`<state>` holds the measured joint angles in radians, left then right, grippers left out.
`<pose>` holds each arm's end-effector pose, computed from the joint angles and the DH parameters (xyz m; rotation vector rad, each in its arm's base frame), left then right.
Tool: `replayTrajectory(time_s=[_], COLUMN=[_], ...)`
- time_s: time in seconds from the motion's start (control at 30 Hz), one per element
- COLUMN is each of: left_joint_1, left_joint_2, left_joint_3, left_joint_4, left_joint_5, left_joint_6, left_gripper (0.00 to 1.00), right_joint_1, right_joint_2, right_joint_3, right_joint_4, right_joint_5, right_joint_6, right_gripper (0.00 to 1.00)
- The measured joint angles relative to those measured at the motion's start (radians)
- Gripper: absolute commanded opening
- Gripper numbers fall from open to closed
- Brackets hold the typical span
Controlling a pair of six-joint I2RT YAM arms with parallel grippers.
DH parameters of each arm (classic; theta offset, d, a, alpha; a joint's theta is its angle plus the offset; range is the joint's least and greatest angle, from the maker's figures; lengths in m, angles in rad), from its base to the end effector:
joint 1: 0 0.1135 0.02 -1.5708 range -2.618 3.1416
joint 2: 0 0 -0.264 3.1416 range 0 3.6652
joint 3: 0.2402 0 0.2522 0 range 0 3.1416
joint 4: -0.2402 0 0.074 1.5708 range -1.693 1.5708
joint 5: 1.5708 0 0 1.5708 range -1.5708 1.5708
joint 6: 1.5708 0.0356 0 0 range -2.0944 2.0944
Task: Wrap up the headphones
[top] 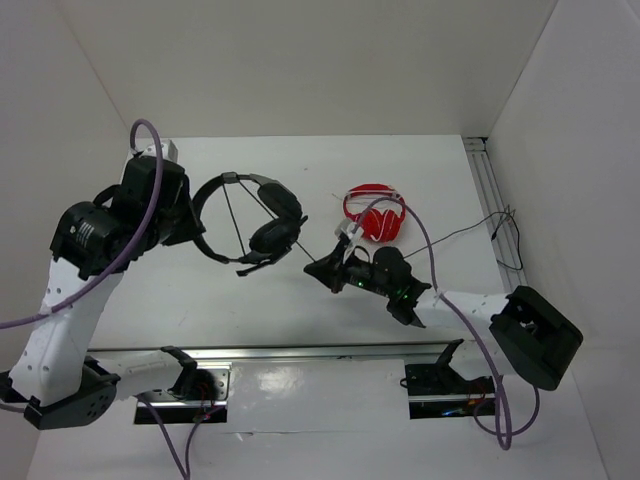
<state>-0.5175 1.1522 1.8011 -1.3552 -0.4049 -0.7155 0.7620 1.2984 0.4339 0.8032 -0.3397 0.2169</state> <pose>0.1397 -0.0634 0.4813 -0.4265 2.1774 -0.2193 0.1806 0.1887 0.2138 -0.7251 1.5709 1.0138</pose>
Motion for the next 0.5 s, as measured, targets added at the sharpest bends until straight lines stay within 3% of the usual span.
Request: replayTrajectory(time_s=[0.27,0.5], left_joint_1=[0.201,0.277], left_joint_2=[0.146,0.146], left_joint_3=[-0.064,-0.162], left_joint_4=[0.136,0.163], left_joint_5=[0.184,0.242], left_joint_6=[-0.034,-0.089], left_gripper=[0.0,0.0], right_joint_1=[0.256,0.401], right_joint_2=[-0.007,0.057], right_joint_3=[0.013,0.075], right_joint_4=[0.007,0.039], right_joint_5=[0.164,0.238], right_joint_6=[0.006,0.007], right_gripper=[0.03,0.05])
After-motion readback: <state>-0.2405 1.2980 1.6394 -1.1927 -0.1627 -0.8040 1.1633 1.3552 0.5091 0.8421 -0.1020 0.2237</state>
